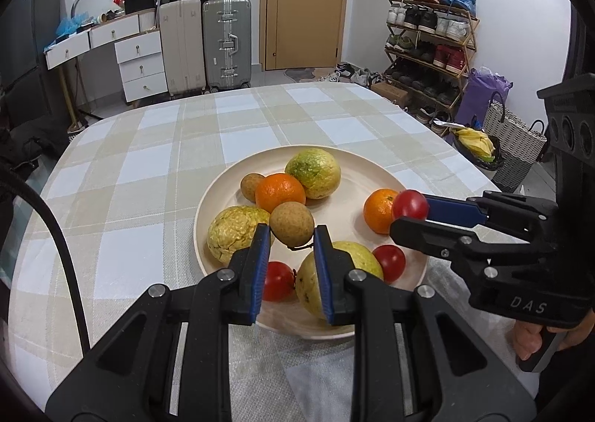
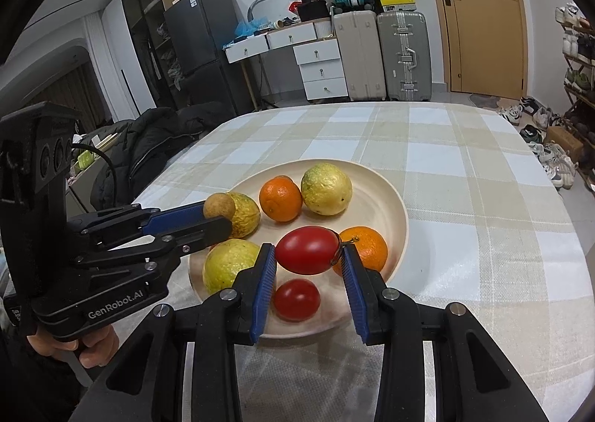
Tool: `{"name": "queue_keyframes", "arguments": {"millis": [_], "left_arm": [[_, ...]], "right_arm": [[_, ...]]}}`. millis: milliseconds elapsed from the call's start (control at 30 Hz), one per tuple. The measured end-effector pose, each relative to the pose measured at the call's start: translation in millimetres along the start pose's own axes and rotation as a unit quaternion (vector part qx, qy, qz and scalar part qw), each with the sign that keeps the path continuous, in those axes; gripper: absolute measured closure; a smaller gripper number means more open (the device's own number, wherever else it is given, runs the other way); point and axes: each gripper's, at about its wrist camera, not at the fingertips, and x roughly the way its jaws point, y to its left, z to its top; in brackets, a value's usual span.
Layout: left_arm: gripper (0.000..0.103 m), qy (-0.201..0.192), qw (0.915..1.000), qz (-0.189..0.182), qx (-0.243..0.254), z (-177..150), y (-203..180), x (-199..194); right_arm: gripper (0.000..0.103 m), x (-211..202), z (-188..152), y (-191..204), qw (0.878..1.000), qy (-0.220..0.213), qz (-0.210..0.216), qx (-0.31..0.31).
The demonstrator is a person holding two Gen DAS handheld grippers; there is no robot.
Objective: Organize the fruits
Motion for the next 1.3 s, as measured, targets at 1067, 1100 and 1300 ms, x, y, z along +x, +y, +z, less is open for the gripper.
{"name": "queue_keyframes", "arguments": {"millis": [1067,1100,1300], "left_arm": [[0.001,-0.070,0.9969,0.030,-0.015,-23.0,17.1,-52.9],[0.001,-0.074,0.9967,0.030,-0.018,-24.8,18.1,-57.1],[0.001,-0.093,0.9947,0.035,-0.025,-37.1,19.0,-79.2]], "right_arm": [[0.000,-35.8,-9.2,-5.1,0.998,-0.059,-0.022,-0.012],[0.000,-38.9,-10.0,-3.6,0.998,-0.065,-0.021,-0.014],[0.000,-52.9,-17.1,3.9,0.996,-0.083,-0.018,-0.036]]}}
